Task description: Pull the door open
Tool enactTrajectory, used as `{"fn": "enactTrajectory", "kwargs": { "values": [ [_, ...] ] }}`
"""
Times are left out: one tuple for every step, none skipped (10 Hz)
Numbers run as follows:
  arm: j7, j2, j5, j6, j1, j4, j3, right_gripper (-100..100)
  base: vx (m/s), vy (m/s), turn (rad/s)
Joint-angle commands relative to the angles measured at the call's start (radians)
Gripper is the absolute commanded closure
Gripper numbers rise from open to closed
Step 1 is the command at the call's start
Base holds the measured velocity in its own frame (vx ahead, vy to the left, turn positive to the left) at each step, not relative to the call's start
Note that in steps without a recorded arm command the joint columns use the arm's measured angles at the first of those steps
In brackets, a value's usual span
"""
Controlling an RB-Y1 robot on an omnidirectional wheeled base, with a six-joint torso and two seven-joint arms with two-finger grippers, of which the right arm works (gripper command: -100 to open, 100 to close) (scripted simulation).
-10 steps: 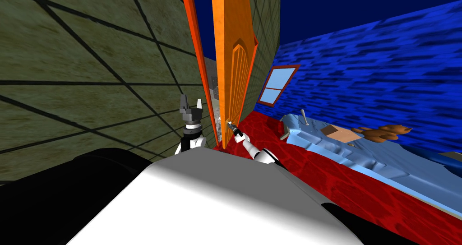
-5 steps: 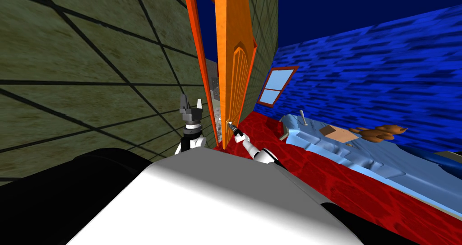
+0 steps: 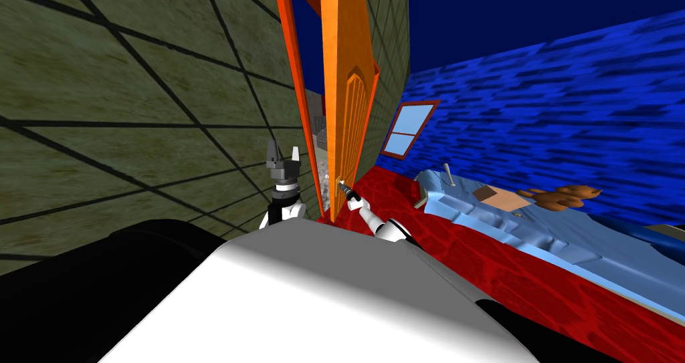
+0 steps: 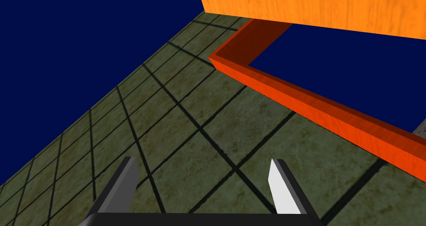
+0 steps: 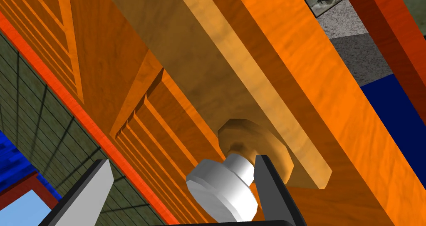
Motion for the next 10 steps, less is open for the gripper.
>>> {"fn": "enactTrajectory", "kwargs": {
  "values": [
    [-0.009, -0.050, -0.009, 0.040, 0.013, -0.016, -0.015, 100, 0.012, 0.005, -0.010],
    [-0.009, -0.053, -0.009, 0.040, 0.013, -0.029, -0.015, 100, -0.020, 0.014, -0.024],
    [-0.009, -0.053, -0.009, 0.040, 0.013, -0.016, -0.015, 100, -0.017, 0.013, 0.013],
    [-0.009, -0.053, -0.009, 0.040, 0.013, -0.016, -0.015, 100, 0.006, -0.004, 0.012],
    [-0.022, -0.059, -0.061, 0.075, 0.014, -0.016, -0.027, 100, -0.004, -0.012, 0.003],
    [-0.022, -0.059, -0.068, 0.082, 0.014, -0.060, -0.027, 100, -0.022, -0.025, -0.039],
    [-0.022, -0.059, -0.068, 0.082, 0.014, -0.050, -0.027, 100, -0.026, -0.009, 0.001],
    [-0.022, -0.059, -0.068, 0.082, 0.014, -0.032, -0.027, 100, -0.011, 0.009, 0.001],
    [-0.022, -0.059, -0.068, 0.082, 0.014, -0.016, -0.027, 100, 0.018, 0.023, 0.003],
    [-0.036, -0.065, -0.120, 0.116, 0.015, -0.016, -0.039, 100, 0.010, 0.004, -0.004]
  ]
}}
